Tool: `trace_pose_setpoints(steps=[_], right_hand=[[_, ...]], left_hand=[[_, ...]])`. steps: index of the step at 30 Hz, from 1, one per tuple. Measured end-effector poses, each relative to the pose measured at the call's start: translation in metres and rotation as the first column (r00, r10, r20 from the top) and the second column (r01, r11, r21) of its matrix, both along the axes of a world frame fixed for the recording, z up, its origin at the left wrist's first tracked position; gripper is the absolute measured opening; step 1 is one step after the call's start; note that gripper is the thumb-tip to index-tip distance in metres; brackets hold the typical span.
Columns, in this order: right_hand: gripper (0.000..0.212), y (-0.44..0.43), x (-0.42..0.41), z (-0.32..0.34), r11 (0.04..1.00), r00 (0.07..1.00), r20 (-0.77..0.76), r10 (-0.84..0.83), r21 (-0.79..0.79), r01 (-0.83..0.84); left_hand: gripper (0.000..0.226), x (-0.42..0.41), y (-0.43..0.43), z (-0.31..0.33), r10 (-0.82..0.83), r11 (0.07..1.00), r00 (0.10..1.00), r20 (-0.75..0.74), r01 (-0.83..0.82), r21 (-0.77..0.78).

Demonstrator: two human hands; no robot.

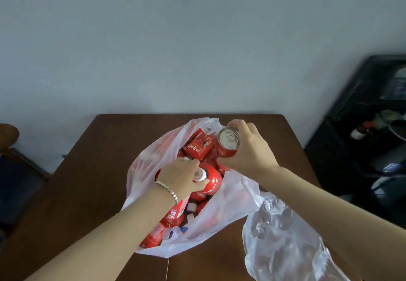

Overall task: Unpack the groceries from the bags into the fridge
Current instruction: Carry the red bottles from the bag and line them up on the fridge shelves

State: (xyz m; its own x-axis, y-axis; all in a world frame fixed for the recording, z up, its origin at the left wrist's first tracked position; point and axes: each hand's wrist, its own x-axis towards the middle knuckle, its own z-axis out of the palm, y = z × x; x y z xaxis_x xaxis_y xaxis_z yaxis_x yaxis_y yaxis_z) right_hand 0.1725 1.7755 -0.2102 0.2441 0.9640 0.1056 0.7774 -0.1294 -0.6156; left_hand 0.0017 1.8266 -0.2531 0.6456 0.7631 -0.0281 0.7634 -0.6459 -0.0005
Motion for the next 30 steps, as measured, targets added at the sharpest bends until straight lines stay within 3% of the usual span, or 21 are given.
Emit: trace_pose_setpoints(steps=[4, 8, 16, 21, 25, 30], right_hand=[[0.078, -0.02, 0.004, 0.032, 0.996, 0.993, 0.118, -0.029, -0.08, 0.039], [0.075, -0.051, -0.005, 0.048, 0.98, 0.968, 0.235, -0.084, -0.156, 0.123], [0.067, -0.151, -0.029, 0.064, 0.868, 0.861, 0.254, -0.44, -0.125, 0.48], [0.069, -0.271, -0.044, 0.07, 0.665, 0.672, 0.29, -0.682, -0.138, 0.734], [0.074, -0.384, -0.069, 0.081, 0.416, 0.44, 0.282, -0.852, -0.145, 0.898], [0.072, -0.531, -0.12, 0.088, 0.065, 0.099, 0.238, -0.966, -0.145, 0.987]], left_hand=[[0.043, -0.003, -0.001, 0.046, -0.089, 0.993, 0.995, 0.054, 0.085, 0.076], [0.036, -0.001, -0.007, 0.082, -0.24, 0.97, 0.968, 0.069, 0.237, 0.044], [0.04, 0.03, -0.056, 0.104, -0.618, 0.783, 0.783, 0.071, 0.605, 0.143], [0.04, 0.074, -0.147, 0.114, -0.84, 0.54, 0.523, 0.144, 0.829, 0.144], [0.037, 0.103, -0.252, 0.121, -0.963, 0.259, 0.237, 0.13, 0.946, 0.195], [0.041, 0.112, -0.408, 0.128, -0.991, -0.052, -0.084, 0.105, 0.96, 0.275]])
